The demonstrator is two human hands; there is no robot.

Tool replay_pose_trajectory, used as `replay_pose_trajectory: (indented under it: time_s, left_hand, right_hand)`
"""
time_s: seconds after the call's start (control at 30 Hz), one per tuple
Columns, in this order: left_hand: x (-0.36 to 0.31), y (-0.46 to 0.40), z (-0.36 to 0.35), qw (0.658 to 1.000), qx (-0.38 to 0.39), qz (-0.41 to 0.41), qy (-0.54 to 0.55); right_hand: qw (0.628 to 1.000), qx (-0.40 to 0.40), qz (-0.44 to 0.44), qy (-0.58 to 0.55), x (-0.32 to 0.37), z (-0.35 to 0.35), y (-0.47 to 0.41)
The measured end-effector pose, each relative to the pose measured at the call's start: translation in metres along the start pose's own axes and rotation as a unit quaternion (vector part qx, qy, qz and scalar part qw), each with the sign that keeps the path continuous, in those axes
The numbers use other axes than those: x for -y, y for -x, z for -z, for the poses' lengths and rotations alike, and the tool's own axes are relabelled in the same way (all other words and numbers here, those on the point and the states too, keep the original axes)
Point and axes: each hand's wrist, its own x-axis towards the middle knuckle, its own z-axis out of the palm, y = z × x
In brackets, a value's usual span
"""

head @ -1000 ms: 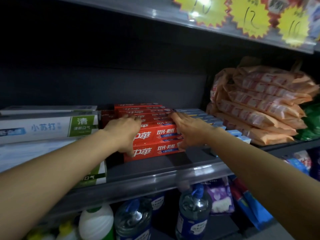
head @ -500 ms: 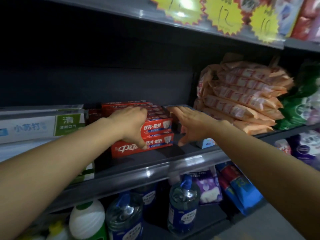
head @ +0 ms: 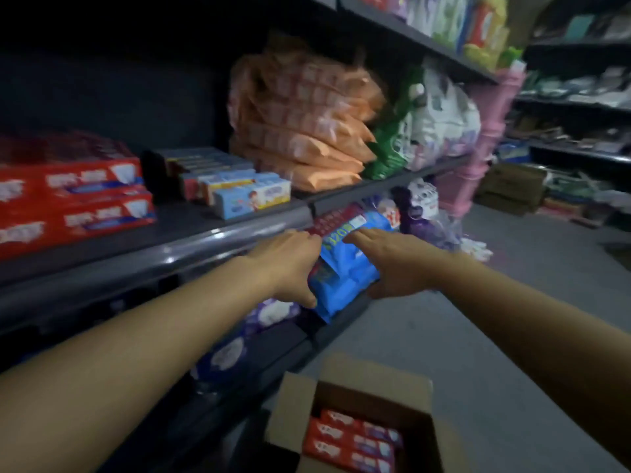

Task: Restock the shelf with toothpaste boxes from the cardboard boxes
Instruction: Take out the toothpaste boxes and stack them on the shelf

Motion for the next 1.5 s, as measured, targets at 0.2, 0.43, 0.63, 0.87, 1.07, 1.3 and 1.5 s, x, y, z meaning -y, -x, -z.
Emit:
replay_pose_trajectory:
  time_s: [0.2, 0.43, 0.63, 0.87, 1.07, 1.3, 1.5]
  left_hand:
    - [-0.072, -0.012, -0.103, 0.997, 0.066, -0.037, 0.021]
    - [-0.109, -0.007, -0.227, 0.978, 0.189, -0.049, 0.066]
    - [-0.099, 0.0, -0.285, 0.967, 0.228, -0.024, 0.107]
    - [-0.072, 0.004, -0.305, 0.961, 0.232, 0.025, 0.148]
    - [-0.058, 0.012, -0.311, 0.957, 0.233, 0.053, 0.165]
    - [-0.056, 0.013, -0.306, 0.957, 0.228, 0.046, 0.171]
    - [-0.057, 0.009, -0.285, 0.956, 0.233, 0.027, 0.174]
  right_hand:
    - [0.992, 0.102, -0.061, -0.043, -0.026, -0.11, 0.087]
    - [0.959, 0.223, -0.107, -0.141, -0.014, -0.253, 0.133]
    - [0.921, 0.348, -0.085, -0.153, 0.02, -0.336, 0.13]
    - [0.914, 0.392, -0.029, -0.097, 0.037, -0.368, 0.106]
    - [0.918, 0.393, -0.001, -0.047, 0.049, -0.382, 0.101]
    - [0.921, 0.371, -0.044, -0.114, 0.044, -0.382, 0.109]
    - [0.923, 0.31, -0.128, -0.19, 0.028, -0.343, 0.106]
